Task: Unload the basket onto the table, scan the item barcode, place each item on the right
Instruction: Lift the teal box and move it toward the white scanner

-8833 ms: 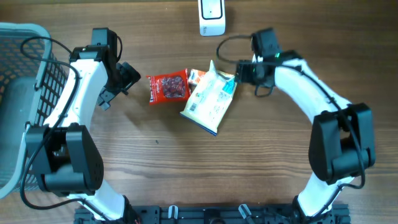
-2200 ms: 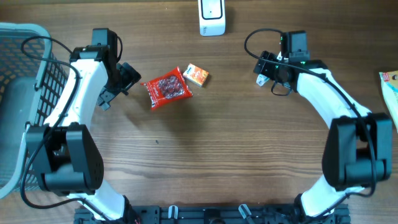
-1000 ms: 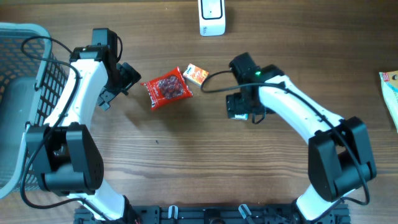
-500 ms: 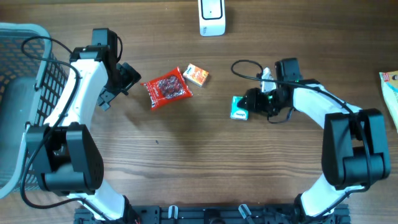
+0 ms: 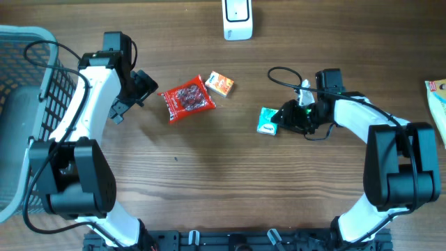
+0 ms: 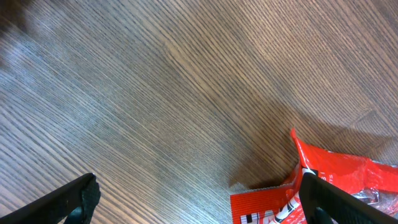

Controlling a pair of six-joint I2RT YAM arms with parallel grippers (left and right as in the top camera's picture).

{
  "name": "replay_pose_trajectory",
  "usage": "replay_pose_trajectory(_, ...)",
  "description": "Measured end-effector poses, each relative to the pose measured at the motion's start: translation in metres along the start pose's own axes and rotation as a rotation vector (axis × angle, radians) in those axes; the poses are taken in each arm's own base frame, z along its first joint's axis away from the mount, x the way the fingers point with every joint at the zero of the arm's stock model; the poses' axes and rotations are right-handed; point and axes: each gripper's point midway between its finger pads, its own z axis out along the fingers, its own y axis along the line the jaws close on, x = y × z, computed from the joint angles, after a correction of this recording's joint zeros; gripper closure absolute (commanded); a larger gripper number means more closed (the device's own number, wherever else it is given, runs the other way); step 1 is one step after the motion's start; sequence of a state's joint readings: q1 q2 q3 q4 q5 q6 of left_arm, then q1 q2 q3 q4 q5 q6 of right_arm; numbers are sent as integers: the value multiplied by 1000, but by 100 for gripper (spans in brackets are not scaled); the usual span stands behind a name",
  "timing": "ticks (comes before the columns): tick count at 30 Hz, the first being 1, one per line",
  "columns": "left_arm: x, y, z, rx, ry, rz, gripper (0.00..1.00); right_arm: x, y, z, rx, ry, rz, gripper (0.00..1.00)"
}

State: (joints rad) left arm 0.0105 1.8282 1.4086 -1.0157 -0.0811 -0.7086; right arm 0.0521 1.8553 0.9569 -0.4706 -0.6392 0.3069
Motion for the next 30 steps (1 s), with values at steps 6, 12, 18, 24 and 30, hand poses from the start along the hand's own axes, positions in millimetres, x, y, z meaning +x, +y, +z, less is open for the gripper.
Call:
replay_pose_trajectory(6, 0, 0, 0, 0, 0, 0, 0, 2, -2, 0, -20, 11, 20, 66)
replay_pose_trajectory(12, 0, 0, 0, 0, 0, 0, 0, 8, 5, 5, -32, 32, 21, 65)
replay_pose_trajectory(18, 0, 0, 0, 0, 0, 0, 0, 11, 6, 9, -47, 32, 47, 96)
replay_pose_trajectory(24, 0, 0, 0, 0, 0, 0, 0, 13, 15, 8, -92, 53, 67, 96)
replay_pose_trajectory(30, 0, 0, 0, 0, 1, 0, 0, -16, 140, -53, -771, 28, -326, 96)
